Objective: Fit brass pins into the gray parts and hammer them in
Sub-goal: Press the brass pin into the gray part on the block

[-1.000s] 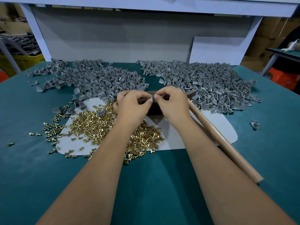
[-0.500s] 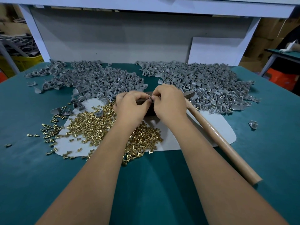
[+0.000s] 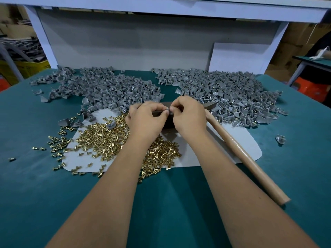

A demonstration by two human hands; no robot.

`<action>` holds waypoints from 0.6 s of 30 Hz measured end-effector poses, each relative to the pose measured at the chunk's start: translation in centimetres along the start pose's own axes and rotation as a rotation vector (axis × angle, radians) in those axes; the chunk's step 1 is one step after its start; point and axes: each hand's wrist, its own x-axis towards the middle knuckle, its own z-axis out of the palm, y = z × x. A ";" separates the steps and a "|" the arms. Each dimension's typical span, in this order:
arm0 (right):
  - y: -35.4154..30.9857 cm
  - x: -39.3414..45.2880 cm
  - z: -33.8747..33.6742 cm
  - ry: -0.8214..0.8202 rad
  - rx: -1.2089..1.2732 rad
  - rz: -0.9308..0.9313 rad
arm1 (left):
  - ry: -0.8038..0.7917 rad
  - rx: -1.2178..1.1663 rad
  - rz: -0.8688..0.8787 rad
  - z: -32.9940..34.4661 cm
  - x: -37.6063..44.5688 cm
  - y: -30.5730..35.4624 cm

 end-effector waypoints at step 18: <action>0.1 1.0 -0.1 -0.040 -0.048 0.017 | -0.015 0.034 -0.009 0.1 0.1 0.2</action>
